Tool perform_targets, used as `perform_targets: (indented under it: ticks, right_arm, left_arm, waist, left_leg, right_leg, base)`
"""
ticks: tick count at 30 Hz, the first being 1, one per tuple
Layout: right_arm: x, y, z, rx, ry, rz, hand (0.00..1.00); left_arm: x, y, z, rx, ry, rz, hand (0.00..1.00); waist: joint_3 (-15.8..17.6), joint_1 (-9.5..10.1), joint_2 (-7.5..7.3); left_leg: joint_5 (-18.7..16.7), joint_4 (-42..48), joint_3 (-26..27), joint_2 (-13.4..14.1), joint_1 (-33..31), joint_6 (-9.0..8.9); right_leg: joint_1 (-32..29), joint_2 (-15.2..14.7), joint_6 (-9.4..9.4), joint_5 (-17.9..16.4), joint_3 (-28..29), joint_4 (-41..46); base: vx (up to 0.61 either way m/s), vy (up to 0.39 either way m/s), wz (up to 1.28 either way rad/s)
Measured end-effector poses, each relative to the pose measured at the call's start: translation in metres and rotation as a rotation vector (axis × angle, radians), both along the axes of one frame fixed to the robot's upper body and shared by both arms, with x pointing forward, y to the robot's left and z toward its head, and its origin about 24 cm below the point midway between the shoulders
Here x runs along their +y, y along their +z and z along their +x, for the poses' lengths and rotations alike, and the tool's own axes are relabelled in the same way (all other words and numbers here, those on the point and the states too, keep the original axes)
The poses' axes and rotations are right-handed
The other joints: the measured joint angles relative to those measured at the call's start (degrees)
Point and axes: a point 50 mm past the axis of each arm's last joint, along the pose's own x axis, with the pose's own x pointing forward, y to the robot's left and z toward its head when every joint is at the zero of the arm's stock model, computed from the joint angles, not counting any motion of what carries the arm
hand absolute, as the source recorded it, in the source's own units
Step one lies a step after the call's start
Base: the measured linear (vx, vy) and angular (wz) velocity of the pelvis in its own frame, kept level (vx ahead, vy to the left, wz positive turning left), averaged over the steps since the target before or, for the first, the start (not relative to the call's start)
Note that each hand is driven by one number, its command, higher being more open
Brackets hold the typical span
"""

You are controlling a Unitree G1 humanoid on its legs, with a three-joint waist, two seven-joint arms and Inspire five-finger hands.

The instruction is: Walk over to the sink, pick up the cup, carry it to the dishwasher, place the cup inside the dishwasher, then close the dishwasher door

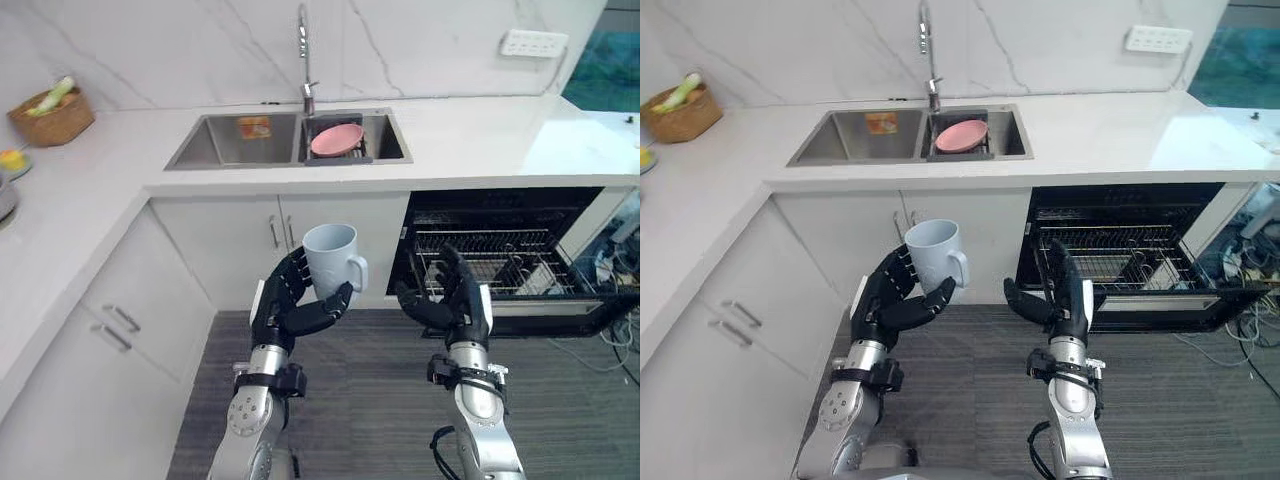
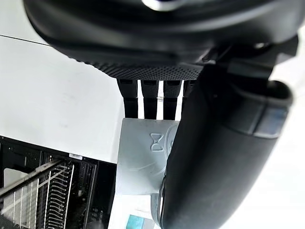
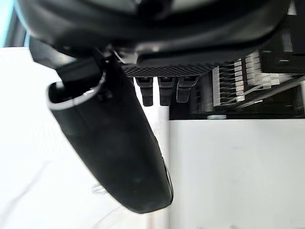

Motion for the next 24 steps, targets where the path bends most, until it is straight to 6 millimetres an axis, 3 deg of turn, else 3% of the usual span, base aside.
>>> perform_targets:
  ticks: [1,2,4,5,7,9,11,13,14,15,16,17,19,21,22,24]
  right_arm:
    - [0.007,-0.005,-0.001,0.027,0.017,0.018,0.9]
    - [0.012,-0.003,0.0,0.017,0.039,0.021,0.9]
    - [0.022,0.005,0.005,-0.018,0.083,0.029,0.9]
    - [0.03,0.013,0.01,-0.053,0.122,0.038,0.9]
    - [0.041,0.019,0.017,-0.083,0.167,0.05,0.9]
    - [0.053,0.027,0.024,-0.12,0.218,0.064,0.9]
    - [0.058,0.036,0.027,-0.166,0.253,0.065,0.9]
    - [0.061,0.044,0.033,-0.199,0.287,0.06,0.9]
    - [0.061,0.045,0.034,-0.209,0.294,0.062,0.9]
    - [0.061,0.045,0.034,-0.211,0.297,0.076,0.9]
    - [0.055,0.042,0.032,-0.195,0.295,0.066,0.9]
    - [0.047,0.039,0.03,-0.181,0.285,0.054,0.9]
    - [0.038,0.034,0.025,-0.155,0.268,0.06,0.9]
    - [0.031,0.032,0.02,-0.147,0.239,0.069,0.9]
    - [0.031,0.037,0.015,-0.169,0.233,0.106,0.9]
    - [0.032,0.051,0.009,-0.238,0.245,0.149,0.9]
  left_arm:
    - [0.008,-0.001,0.0,0.007,0.028,0.02,0.3]
    - [0.013,-0.001,0.001,0.006,0.049,0.031,0.3]
    - [0.017,-0.002,0.0,0.014,0.066,0.048,0.3]
    - [0.019,-0.002,0.0,0.016,0.074,0.056,0.3]
    - [0.021,-0.004,0.0,0.023,0.083,0.065,0.3]
    - [0.023,-0.003,-0.002,0.019,0.1,0.065,0.3]
    - [0.024,0.001,0.0,-0.009,0.107,0.066,0.3]
    - [0.03,0.001,0.0,-0.011,0.134,0.083,0.3]
    - [0.033,0.0,0.001,-0.009,0.145,0.088,0.3]
    - [0.035,-0.002,0.001,-0.001,0.155,0.095,0.3]
    - [0.034,-0.01,0.003,0.034,0.161,0.089,0.3]
    - [0.031,-0.014,0.004,0.05,0.163,0.076,0.3]
    - [0.028,-0.015,0.009,0.054,0.158,0.076,0.3]
    - [0.025,-0.016,0.011,0.055,0.162,0.062,0.3]
    - [0.025,-0.016,0.011,0.056,0.168,0.055,0.3]
    - [0.025,-0.013,0.012,0.042,0.166,0.053,0.3]
  waist:
    - [-0.09,-0.45,-1.61]
    - [-0.12,-0.78,-2.21]
    - [-0.18,-0.35,-2.34]
    - [-0.07,-0.37,-2.51]
    - [-0.02,-0.39,-2.53]
    - [-0.3,-0.56,-2.48]
    - [-0.52,-0.53,-2.64]
    - [-0.62,-0.72,-2.78]
    - [-0.78,-0.99,-3.05]
    - [-0.98,-1.91,-3.78]
    - [-0.88,-2.39,-1.24]
    - [-0.93,-2.37,0.16]
    - [-0.37,-2.8,0.86]
    - [0.74,-3.5,1.6]
    - [1.23,-3.32,1.99]
    - [0.88,-2.67,2.3]
  left_leg:
    - [-0.52,3.0,1.73,-1.27,-0.15,2.45]
    - [-3.87,7.11,4.22,-1.51,-1.31,3.9]
    - [-7.12,9.07,8.69,-1.39,-0.62,5.48]
    - [-8.03,7.57,11.66,-1.76,1.68,6.57]
    - [-8.44,4.49,14.87,-2.26,6.18,7.25]
    - [-8.56,-0.42,18.65,-1.91,12.17,7.39]
    - [-8.98,-3.06,21.12,-1.12,14.01,6.74]
    - [-9.4,-4.57,24.37,0.15,15.62,5.58]
    - [-9.9,-4.45,25.09,0.42,16.07,4.65]
    - [-10.75,-3.94,24.94,0.04,16.67,3.37]
    - [-11.35,-3.61,24.04,1.7,17.49,2.63]
    - [-11.44,-3.26,23.24,2.95,17.89,2.47]
    - [-11.44,1.19,22.04,4.76,17.35,2.28]
    - [-10.6,12.19,20.72,7.78,16.12,1.32]
    - [-8.23,21.45,20.28,9.94,14.08,1.33]
    - [-10.09,27.82,18.59,10.48,9.72,1.45]
  right_leg:
    - [0.09,-1.64,1.44,-1.04,2.06,0.92]
    - [-0.33,-2.95,2.37,-1.94,4.01,1.63]
    - [-2.88,-3.88,3.87,-2.56,5.97,6.54]
    - [-6.71,-5.13,6.87,-2.31,4.66,13.74]
    - [-10.59,-7.61,7.87,-2.15,0.49,21.93]
    - [-14.51,-9.57,5.32,-3.58,-7.56,27.22]
    - [-19.09,-9.76,3.71,-4.49,-13.28,26.85]
    - [-22.87,-9.24,1.8,-3.28,-20.52,19.67]
    - [-23.0,-8.39,0.69,-0.46,-22.39,13.77]
    - [-22.32,-7.54,-1.47,8.41,-22.51,9.19]
    - [-20.32,-5.33,-1.81,9.07,-22.68,7.28]
    - [-19.3,-3.84,-2.09,9.04,-22.25,5.87]
    - [-16.9,-2.3,-2.7,8.56,-22.52,4.05]
    - [-11.31,-0.28,-3.1,8.27,-22.29,0.67]
    - [-7.75,0.75,-3.51,8.01,-20.89,-1.27]
    - [-5.86,1.01,-4.06,7.43,-18.88,-3.0]
  base:
    - [0.48,0.37,-0.87]
    - [0.52,0.416,-1.01]
    - [0.36,0.313,-1.09]
    - [0.28,0.246,-1.01]
    - [0.23,0.198,-0.94]
    - [0.18,0.109,-0.99]
    - [0.15,-0.004,-0.85]
    - [0.14,-0.068,-0.77]
    - [0.14,-0.073,-0.37]
    - [0.33,-0.113,-0.25]
    - [0.37,-0.102,-0.3]
    - [0.37,-0.103,-0.32]
    - [0.27,-0.122,-0.19]
    - [0.24,-0.091,-0.2]
    - [0.21,-0.013,-0.55]
    - [0.17,0.014,-0.62]
